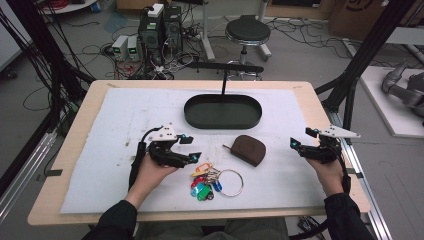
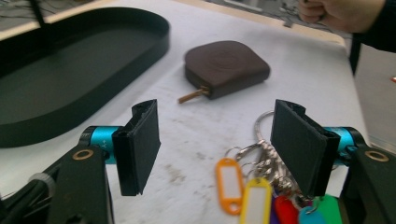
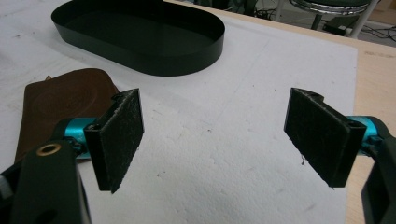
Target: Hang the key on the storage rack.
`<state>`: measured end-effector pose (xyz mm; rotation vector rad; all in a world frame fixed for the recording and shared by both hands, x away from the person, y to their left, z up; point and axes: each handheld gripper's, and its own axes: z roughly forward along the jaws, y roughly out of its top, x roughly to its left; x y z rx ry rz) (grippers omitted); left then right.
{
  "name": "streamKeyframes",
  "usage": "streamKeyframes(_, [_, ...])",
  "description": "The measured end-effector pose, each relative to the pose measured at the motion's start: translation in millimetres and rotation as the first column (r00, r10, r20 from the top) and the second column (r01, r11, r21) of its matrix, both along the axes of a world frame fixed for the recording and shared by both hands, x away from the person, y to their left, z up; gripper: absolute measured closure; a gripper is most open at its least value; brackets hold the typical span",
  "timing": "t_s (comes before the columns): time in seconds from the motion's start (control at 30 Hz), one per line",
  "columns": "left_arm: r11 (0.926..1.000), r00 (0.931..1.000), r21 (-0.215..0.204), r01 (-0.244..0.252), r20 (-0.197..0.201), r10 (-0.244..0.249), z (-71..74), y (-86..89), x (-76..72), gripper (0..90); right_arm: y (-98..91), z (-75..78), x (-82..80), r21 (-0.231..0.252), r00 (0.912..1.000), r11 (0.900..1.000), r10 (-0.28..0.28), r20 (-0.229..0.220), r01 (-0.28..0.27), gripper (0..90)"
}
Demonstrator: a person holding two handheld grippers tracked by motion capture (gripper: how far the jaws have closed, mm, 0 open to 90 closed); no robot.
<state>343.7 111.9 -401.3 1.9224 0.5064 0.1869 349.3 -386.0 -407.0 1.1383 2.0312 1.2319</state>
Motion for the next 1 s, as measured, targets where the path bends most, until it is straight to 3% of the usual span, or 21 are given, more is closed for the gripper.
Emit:
streamKeyframes(0.17, [0.9962, 0.9972, 0.050, 0.071, -0.030, -0.069, -2.7, -31.5, 0.7, 37.4, 1.3, -0.2, -0.1, -0.004, 1.0000, 1.0000, 0.002, -0.003, -0.002, 20.2])
streamKeyframes(0.33, [0.9912, 0.9920, 0.063, 0.116, -0.057, -0.112, -5.9, -50.5, 3.4, 39.7, 1.5, -0.4, 0.3, -0.006, 1.0000, 1.0000, 0.006, -0.004, -0.006, 20.3])
streamKeyframes(0.57, [0.9779, 0.9826, 0.116, 0.174, -0.086, -0.164, -12.6, -83.0, 6.9, 48.0, 1.2, -0.5, 0.4, -0.004, 1.0000, 1.0000, 0.007, -0.005, -0.007, 20.3])
streamKeyframes(0.63, [0.9669, 0.9791, 0.168, 0.192, -0.099, -0.177, -18.5, -95.2, 8.4, 52.4, 1.6, -0.7, 0.6, -0.007, 0.9999, 0.9999, 0.011, -0.006, -0.011, 20.3])
streamKeyframes(0.67, [0.9669, 0.9791, 0.168, 0.192, -0.099, -0.177, -18.5, -95.2, 8.4, 53.6, 1.9, -0.8, 0.5, -0.007, 0.9999, 0.9999, 0.010, -0.007, -0.010, 20.3])
streamKeyframes(0.83, [0.9437, 0.9709, 0.245, 0.222, -0.144, -0.192, -28.2, -110.6, 10.0, 60.6, 1.7, -0.9, 0.8, -0.008, 0.9999, 0.9999, 0.011, -0.006, -0.011, 20.3])
streamKeyframes(1.0, [0.9342, 0.9690, 0.273, 0.230, -0.153, -0.194, -32.1, -118.3, 10.2, 63.6, 1.4, -0.7, 0.8, -0.005, 0.9999, 0.9999, 0.010, -0.003, -0.010, 20.3])
